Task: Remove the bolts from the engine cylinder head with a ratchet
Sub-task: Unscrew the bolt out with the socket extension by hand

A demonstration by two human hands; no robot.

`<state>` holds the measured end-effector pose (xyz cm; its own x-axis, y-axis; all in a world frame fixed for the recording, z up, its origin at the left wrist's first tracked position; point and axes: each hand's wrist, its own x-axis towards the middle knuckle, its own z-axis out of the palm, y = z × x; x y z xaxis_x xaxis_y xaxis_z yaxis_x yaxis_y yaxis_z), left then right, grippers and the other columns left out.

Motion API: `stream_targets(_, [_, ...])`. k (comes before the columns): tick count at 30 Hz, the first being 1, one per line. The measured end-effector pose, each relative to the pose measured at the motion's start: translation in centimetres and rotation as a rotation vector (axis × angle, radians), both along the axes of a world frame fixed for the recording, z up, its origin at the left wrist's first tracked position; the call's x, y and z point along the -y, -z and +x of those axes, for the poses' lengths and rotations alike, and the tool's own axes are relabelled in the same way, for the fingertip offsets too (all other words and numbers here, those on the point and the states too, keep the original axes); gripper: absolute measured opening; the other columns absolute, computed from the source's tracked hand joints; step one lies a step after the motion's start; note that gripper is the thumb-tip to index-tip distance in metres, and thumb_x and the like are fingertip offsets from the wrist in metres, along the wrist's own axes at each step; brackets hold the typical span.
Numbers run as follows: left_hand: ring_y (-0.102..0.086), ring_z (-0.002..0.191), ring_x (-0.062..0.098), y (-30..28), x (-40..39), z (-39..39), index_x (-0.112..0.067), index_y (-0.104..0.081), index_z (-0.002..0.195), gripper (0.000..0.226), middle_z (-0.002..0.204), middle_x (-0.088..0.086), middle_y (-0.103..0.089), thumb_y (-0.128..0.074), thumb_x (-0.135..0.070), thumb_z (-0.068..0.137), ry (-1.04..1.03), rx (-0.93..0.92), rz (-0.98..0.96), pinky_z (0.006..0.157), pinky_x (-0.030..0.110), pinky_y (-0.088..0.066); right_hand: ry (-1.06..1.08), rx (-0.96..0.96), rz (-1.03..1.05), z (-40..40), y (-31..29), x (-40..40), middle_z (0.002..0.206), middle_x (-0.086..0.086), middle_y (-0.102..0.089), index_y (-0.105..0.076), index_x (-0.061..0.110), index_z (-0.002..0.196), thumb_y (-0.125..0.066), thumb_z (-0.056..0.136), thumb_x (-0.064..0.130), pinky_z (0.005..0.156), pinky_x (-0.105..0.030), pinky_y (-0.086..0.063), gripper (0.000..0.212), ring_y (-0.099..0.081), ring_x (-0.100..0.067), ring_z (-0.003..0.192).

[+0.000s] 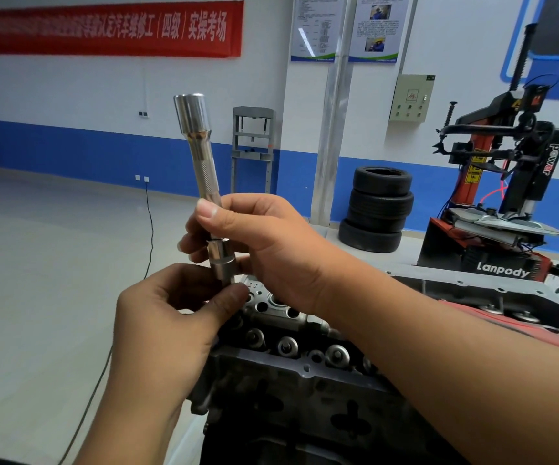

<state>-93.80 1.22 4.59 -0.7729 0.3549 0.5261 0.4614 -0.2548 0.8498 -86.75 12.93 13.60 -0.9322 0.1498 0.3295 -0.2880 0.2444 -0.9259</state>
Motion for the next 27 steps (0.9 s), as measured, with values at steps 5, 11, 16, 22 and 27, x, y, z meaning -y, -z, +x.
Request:
stream_targets(5, [-0.077, 0.089, 0.011, 0.23, 0.30, -0.34, -0.047, -0.079, 0.097, 0.018, 0.095, -0.012, -0.080, -0.084, -0.035, 0.084, 0.133, 0.037, -0.071, 0.087, 0.044, -0.056, 0.008, -0.006, 0.008, -0.01, 0.06, -0.03, 0.093, -0.006, -0.075, -0.069, 0.014, 0.091, -0.061, 0.103, 0.027, 0.082, -0.037, -0.055, 0.020, -0.069, -0.020, 0.089])
stream_targets(11, [-0.073, 0.073, 0.007, -0.16, 0.12, 0.11, -0.044, -0.077, 0.085, 0.030, 0.077, -0.013, -0.077, -0.082, -0.056, 0.058, -0.012, 0.010, 0.006, 0.072, 0.037, -0.054, -0.003, -0.002, 0.013, 0.06, 0.07, 0.02, 0.094, -0.007, -0.075, -0.070, 0.013, 0.093, -0.061, 0.103, 0.027, 0.081, -0.035, -0.056, 0.020, -0.068, -0.022, 0.092])
stream_targets(16, [-0.077, 0.095, 0.014, 0.05, 0.18, -0.21, -0.047, -0.078, 0.100, 0.021, 0.098, -0.012, -0.080, -0.076, -0.038, 0.081, 0.114, 0.043, -0.097, 0.096, 0.053, -0.056, 0.009, -0.005, 0.007, 0.01, 0.05, 0.00, 0.093, -0.006, -0.075, -0.070, 0.014, 0.091, -0.060, 0.103, 0.029, 0.079, -0.034, -0.054, 0.021, -0.068, -0.020, 0.090])
stream_targets(22, [-0.075, 0.076, 0.012, -0.22, 0.21, 0.15, -0.046, -0.079, 0.087, 0.027, 0.082, -0.011, -0.079, -0.082, -0.051, 0.061, 0.009, 0.061, -0.032, 0.080, 0.048, -0.060, 0.009, -0.006, 0.030, 0.03, 0.05, -0.03, 0.093, -0.005, -0.074, -0.069, 0.014, 0.089, -0.062, 0.103, 0.027, 0.078, -0.033, -0.055, 0.021, -0.068, -0.018, 0.090])
stream_targets(27, [-0.077, 0.091, 0.013, 0.02, 0.03, 0.10, -0.049, -0.078, 0.098, 0.035, 0.093, -0.011, -0.081, -0.072, -0.015, 0.094, 0.117, 0.056, -0.113, 0.094, 0.054, -0.057, 0.015, -0.009, 0.012, -0.11, 0.08, -0.06, 0.092, -0.004, -0.075, -0.068, 0.014, 0.086, -0.061, 0.103, 0.028, 0.076, -0.032, -0.053, 0.023, -0.068, -0.016, 0.087])
